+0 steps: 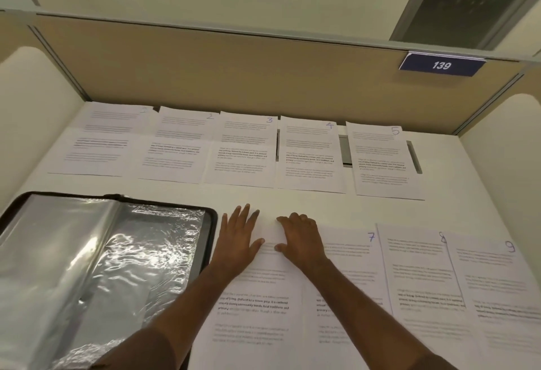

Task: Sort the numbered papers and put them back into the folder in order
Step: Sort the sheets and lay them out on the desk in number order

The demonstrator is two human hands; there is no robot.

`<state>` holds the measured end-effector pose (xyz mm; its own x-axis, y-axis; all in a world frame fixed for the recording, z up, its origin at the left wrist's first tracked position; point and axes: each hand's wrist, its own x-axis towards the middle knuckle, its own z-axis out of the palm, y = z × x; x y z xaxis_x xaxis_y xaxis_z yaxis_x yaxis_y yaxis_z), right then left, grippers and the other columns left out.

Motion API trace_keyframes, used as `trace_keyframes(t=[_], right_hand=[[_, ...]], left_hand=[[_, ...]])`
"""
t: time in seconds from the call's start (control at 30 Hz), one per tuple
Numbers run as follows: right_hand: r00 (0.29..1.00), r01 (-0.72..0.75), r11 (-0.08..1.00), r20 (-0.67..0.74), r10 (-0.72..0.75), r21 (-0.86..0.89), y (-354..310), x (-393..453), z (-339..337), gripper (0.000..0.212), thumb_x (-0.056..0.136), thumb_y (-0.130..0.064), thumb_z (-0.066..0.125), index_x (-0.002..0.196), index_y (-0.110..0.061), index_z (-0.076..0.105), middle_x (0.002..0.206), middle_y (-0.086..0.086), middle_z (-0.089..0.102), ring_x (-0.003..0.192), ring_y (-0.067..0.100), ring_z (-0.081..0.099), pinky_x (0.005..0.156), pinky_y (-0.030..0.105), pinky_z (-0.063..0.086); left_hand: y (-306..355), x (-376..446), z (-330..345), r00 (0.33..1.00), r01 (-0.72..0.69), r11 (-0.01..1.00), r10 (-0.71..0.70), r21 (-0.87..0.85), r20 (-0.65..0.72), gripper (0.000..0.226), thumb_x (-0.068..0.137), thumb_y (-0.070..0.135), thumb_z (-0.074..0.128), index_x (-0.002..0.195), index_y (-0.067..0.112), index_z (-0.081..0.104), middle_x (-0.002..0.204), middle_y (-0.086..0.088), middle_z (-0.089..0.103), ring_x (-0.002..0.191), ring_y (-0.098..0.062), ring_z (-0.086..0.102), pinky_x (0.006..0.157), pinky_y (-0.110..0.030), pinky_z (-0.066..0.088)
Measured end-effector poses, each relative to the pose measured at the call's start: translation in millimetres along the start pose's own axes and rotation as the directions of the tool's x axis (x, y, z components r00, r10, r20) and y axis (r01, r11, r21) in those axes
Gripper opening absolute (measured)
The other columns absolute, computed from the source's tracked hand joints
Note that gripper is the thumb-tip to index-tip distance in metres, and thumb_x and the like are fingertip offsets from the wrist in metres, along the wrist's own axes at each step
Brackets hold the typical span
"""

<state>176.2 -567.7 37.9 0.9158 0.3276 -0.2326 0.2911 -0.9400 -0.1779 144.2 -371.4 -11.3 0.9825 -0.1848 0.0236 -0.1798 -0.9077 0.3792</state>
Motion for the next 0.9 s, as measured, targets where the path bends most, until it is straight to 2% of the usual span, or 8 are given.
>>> trace_keyframes(t=[0.33, 0.43, 0.53, 0.63, 0.7, 0.77, 0.83, 0.9], right_hand=[[0.997, -0.067, 0.996, 0.053, 0.064, 0.054, 1.4, 15.0, -7.2, 0.054, 0.081, -0.043, 0.076, 0.129, -0.026, 0.057, 0.126, -0.002, 0.059, 0.124, 0.022, 0.049, 0.113, 0.039, 0.02], [0.997, -0.082, 0.984, 0.009, 0.081, 0.156, 1.3, 16.7, -10.9, 0.032, 0.087, -0.035, 0.073, 0.115, -0.022, 0.066, 0.113, -0.002, 0.065, 0.109, 0.02, 0.055, 0.1, 0.037, 0.033], [0.993, -0.1, 0.887, -0.016, 0.12, 0.452, 6.9, 14.4, -23.4, 0.013, 0.085, -0.025, 0.077, 0.094, -0.017, 0.072, 0.093, -0.005, 0.069, 0.088, 0.013, 0.06, 0.079, 0.029, 0.042], [0.991, -0.103, 0.797, -0.008, 0.134, 0.595, 17.2, 5.0, -44.1, 0.011, 0.084, -0.019, 0.08, 0.082, -0.023, 0.07, 0.081, -0.013, 0.069, 0.073, -0.004, 0.06, 0.065, 0.011, 0.04], [0.99, -0.094, 0.758, -0.016, 0.137, 0.646, 26.8, -1.3, -57.6, 0.015, 0.083, -0.017, 0.081, 0.078, -0.026, 0.07, 0.079, -0.015, 0.069, 0.069, -0.009, 0.06, 0.063, 0.008, 0.041], [0.988, -0.079, 0.727, -0.042, 0.147, 0.682, 39.5, -5.8, -66.2, 0.016, 0.082, -0.017, 0.082, 0.077, -0.028, 0.07, 0.079, -0.014, 0.07, 0.07, -0.009, 0.061, 0.065, 0.009, 0.041], [0.983, -0.057, 0.695, -0.084, 0.166, 0.717, 51.4, -9.8, -69.6, 0.016, 0.082, -0.017, 0.082, 0.081, -0.028, 0.071, 0.083, -0.012, 0.072, 0.074, -0.006, 0.062, 0.069, 0.017, 0.044], [0.97, -0.005, 0.639, -0.15, 0.189, 0.769, 60.6, -13.3, -68.9, 0.023, 0.082, -0.014, 0.082, 0.1, -0.024, 0.072, 0.101, -0.009, 0.072, 0.089, -0.005, 0.063, 0.077, 0.018, 0.046]], left_hand=[[-14.2, -13.6, -6.1, 0.999, 0.012, 1.0, -0.011, -0.022, 0.036, 0.078, 0.093, 0.059, 0.028, 0.158, 0.017, 0.027, 0.166, -0.011, 0.018, 0.154, -0.032, 0.013, 0.124, -0.053, 0.006], [-20.8, -13.5, -7.4, 1.0, 0.01, 0.996, -0.011, -0.091, -0.003, 0.079, 0.093, 0.06, 0.032, 0.159, 0.019, 0.022, 0.168, -0.009, 0.009, 0.155, -0.029, 0.008, 0.124, -0.056, 0.012], [-24.5, -9.7, -14.5, 0.995, 0.015, 0.977, -0.035, -0.214, -0.088, 0.088, 0.095, 0.057, 0.05, 0.162, 0.023, 0.006, 0.17, -0.004, -0.004, 0.156, -0.023, 0.001, 0.125, -0.046, 0.008], [-14.9, -5.3, -27.6, 0.978, 0.149, 0.837, -0.204, -0.526, -0.047, 0.104, 0.089, 0.047, 0.071, 0.16, 0.037, -0.005, 0.168, 0.008, 0.008, 0.151, -0.012, 0.019, 0.118, -0.038, 0.026], [-5.6, -3.0, -35.6, 0.957, 0.229, 0.646, -0.288, -0.728, 0.045, 0.099, 0.089, 0.041, 0.075, 0.159, 0.042, 0.005, 0.156, 0.013, 0.037, 0.134, -0.006, 0.044, 0.105, -0.032, 0.043], [1.3, -2.4, -40.3, 0.959, 0.209, 0.539, -0.275, -0.816, 0.064, 0.066, 0.091, 0.039, 0.073, 0.149, 0.041, 0.042, 0.131, 0.013, 0.064, 0.114, -0.009, 0.065, 0.091, -0.031, 0.056], [9.4, -3.3, -39.9, 0.962, 0.174, 0.526, -0.272, -0.833, 0.029, 0.02, 0.092, 0.042, 0.07, 0.11, 0.035, 0.073, 0.099, 0.006, 0.077, 0.093, -0.02, 0.074, 0.077, -0.04, 0.063], [17.4, -3.2, -40.6, 0.955, 0.149, 0.526, -0.298, -0.837, -0.017, 0.027, 0.093, 0.044, 0.067, 0.088, 0.019, 0.075, 0.081, -0.003, 0.076, 0.077, -0.022, 0.074, 0.069, -0.051, 0.061]])
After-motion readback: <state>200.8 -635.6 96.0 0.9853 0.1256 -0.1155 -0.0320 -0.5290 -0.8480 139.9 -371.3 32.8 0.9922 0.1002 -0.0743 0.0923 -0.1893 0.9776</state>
